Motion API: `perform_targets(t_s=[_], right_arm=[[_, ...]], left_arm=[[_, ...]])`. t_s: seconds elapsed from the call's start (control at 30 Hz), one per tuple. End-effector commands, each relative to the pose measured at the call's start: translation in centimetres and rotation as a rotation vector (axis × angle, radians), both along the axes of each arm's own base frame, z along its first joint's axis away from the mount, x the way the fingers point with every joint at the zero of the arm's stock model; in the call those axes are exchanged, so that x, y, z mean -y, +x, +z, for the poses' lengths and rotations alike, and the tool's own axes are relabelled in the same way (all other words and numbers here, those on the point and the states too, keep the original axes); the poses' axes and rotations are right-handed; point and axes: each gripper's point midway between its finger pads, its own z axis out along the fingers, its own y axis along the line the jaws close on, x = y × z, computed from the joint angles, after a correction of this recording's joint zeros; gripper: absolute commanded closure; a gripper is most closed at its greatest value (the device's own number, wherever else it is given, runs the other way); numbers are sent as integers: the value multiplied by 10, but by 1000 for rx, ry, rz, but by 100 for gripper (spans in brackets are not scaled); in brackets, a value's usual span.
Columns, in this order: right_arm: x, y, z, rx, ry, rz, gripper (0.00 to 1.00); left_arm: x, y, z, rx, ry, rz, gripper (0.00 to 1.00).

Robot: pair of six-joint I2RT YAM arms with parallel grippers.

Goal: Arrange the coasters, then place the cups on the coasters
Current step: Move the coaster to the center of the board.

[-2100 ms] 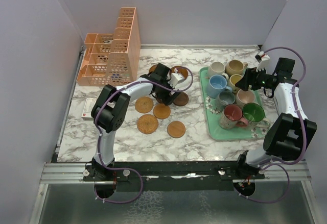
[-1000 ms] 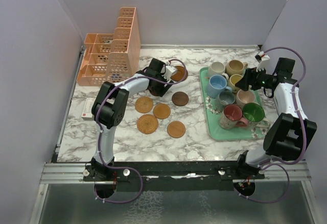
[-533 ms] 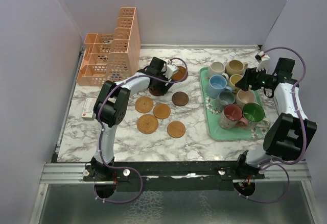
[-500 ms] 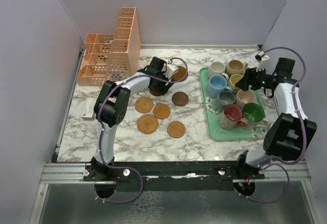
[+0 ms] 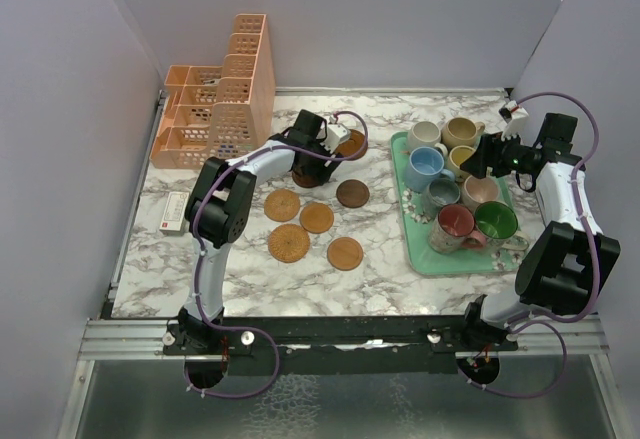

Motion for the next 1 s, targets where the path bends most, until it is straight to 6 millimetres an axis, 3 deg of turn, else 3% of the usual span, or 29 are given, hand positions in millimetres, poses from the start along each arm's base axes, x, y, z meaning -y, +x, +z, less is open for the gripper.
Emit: perform_targets(t_s=[0.0,0.3,0.6,0.73,0.97], right_arm=[[-3,2,6,16,4,25,35],[-3,2,5,15,5,28,35],[-4,2,5,12,8,28,35],[-3,3,6,14,6,27,35],[-4,3,5,12,8,28,35]], left_arm=[[5,-18,-20,-104,-22,-15,28],[4,-10,1,-51,-23,-12,27],[17,1,42,25,-79,-53,25],[31,-9,54,38,-112,-118,23],[63,-43,51,42,-106,-252,16]])
